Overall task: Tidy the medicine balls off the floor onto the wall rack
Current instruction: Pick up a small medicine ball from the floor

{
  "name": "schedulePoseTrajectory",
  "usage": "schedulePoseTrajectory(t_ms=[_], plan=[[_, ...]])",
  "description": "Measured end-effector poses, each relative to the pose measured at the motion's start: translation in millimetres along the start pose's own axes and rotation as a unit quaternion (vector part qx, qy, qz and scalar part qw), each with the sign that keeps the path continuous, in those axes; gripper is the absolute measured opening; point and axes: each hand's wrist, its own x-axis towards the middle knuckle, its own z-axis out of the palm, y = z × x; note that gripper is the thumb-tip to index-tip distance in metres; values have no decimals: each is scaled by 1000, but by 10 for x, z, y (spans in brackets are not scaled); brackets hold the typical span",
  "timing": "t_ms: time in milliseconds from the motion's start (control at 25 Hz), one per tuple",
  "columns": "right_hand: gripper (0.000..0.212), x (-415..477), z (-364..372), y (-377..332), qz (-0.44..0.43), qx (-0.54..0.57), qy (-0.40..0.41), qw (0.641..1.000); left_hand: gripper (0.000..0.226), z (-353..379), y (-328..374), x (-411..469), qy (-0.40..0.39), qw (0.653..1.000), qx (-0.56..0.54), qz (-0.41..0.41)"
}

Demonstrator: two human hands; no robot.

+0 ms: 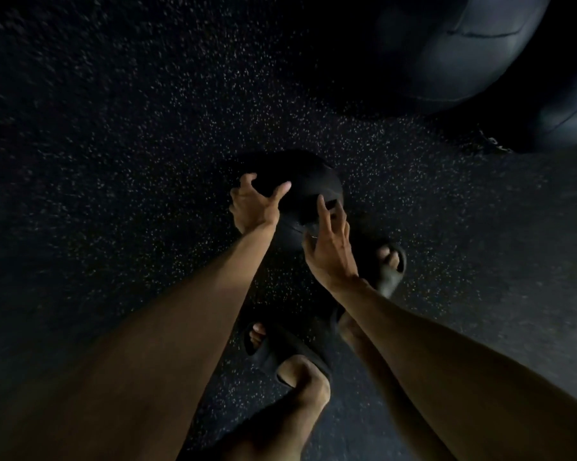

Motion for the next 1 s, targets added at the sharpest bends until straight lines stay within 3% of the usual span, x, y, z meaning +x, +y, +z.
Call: schedulePoseTrajectory(t_ms=[80, 160, 240, 320, 400, 520, 600, 760, 880, 1000], plan=[[66, 179, -64, -160, 25, 24, -15, 999, 57, -18, 15, 101, 32, 999, 6, 34], [49, 431, -208, -312, 36, 11, -33, 999, 42, -47, -14, 152, 49, 992, 8, 118], [47, 737, -410, -409, 53, -9, -60, 997, 36, -56, -22, 93, 44, 978, 7, 205], [50, 1112, -576, -394, 60, -22, -80, 995, 42, 14, -43, -26, 43, 954, 44, 293], [52, 1479, -698, -407, 62, -39, -111, 991, 63, 115, -69, -126, 18, 938, 101, 331], [56, 1807, -833, -476, 85, 15, -111, 990, 100, 240, 46, -57, -41, 937, 155, 311], [60, 1797, -886, -466, 58, 63, -60, 995, 109, 235, 285, 121, -48, 947, 157, 275], [62, 1449, -815, -191, -48, 19, -10, 999, 94, 105, 813, 653, -52, 981, 79, 168], [88, 1288, -619, -133, -101, -55, -61, 992, 77, 88, 1169, 939, 32, 996, 31, 75], [105, 1465, -505, -296, -106, -77, -63, 989, 64, 31, 1357, 1114, 97, 992, -31, 81]])
